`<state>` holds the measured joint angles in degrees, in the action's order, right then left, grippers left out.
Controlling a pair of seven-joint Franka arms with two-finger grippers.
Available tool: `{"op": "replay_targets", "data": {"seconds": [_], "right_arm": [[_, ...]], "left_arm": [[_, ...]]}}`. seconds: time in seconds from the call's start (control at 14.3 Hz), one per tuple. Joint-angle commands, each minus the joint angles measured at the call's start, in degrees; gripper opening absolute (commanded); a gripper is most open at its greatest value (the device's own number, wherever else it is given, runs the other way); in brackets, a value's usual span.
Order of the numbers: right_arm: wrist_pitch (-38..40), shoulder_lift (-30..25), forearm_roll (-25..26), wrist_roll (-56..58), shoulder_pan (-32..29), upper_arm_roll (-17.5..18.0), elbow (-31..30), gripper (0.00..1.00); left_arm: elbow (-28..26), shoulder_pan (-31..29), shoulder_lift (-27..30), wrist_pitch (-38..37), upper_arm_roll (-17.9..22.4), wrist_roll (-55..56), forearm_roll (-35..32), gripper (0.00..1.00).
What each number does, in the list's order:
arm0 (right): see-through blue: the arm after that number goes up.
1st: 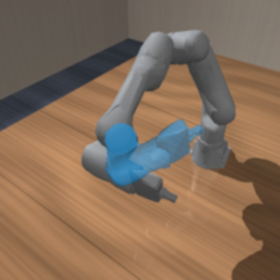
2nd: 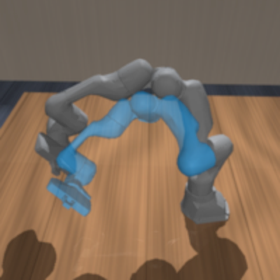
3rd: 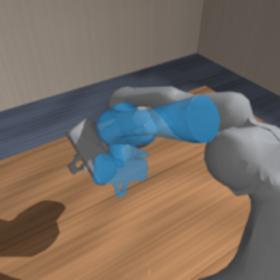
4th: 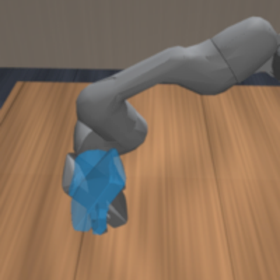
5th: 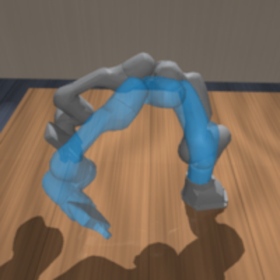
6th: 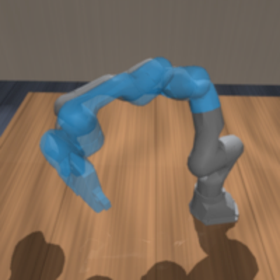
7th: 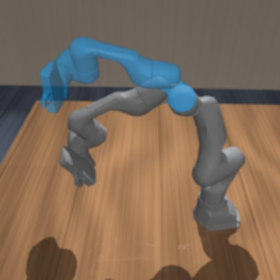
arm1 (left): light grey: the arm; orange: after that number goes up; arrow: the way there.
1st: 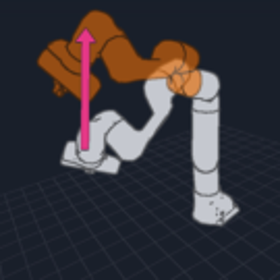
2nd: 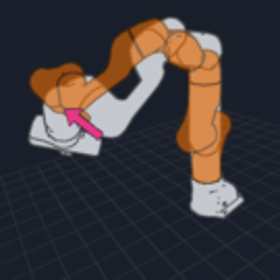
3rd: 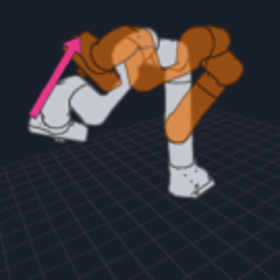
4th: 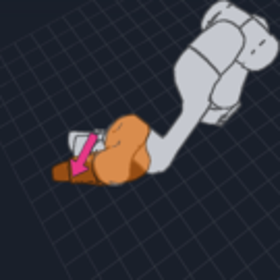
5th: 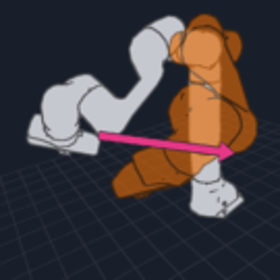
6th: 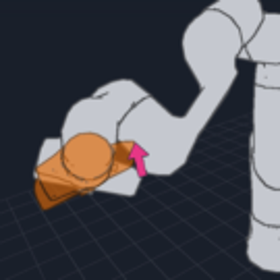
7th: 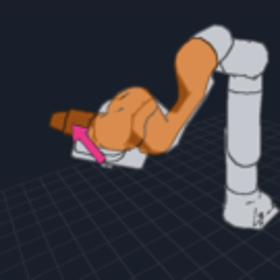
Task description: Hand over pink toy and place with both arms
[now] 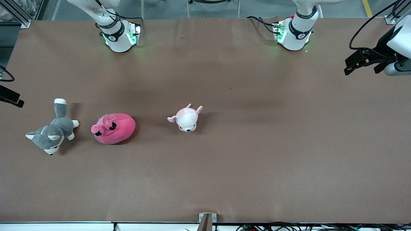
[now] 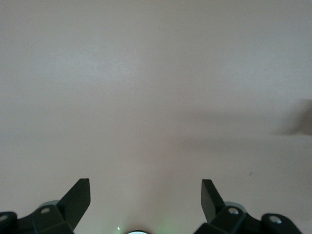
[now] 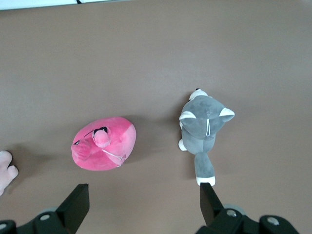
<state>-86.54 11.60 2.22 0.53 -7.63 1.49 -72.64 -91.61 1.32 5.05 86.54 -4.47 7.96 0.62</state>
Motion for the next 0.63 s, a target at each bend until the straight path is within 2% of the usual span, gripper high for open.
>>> {"op": "replay_targets", "data": {"seconds": [0.0,0.07,0.35,0.56], "right_arm": [[-3.02,-5.26,-1.43,-0.62,1.90,-3.05,-7.15,1.00],[-3.02,-5.79,-1.43,-0.62,3.83,-4.98,-7.34,1.00],[-2.41,-6.84,-1.34,1.13,4.21,-5.35,-8.03,1.00],[-7.22,-14.29,-1.34,0.96,4.29,-5.27,-18.98,1.00]], "left_arm": [[-0.67,-0.09,0.75,0.65,-0.19,-0.93,-0.97,1.00],[-0.59,-0.09,0.66,0.65,-0.19,-0.93,-0.98,1.00],[-0.50,-0.70,0.66,1.09,-0.10,0.04,-1.15,1.00],[-0.32,-0.71,0.14,1.35,-0.10,-0.14,-1.33,1.00]]}}
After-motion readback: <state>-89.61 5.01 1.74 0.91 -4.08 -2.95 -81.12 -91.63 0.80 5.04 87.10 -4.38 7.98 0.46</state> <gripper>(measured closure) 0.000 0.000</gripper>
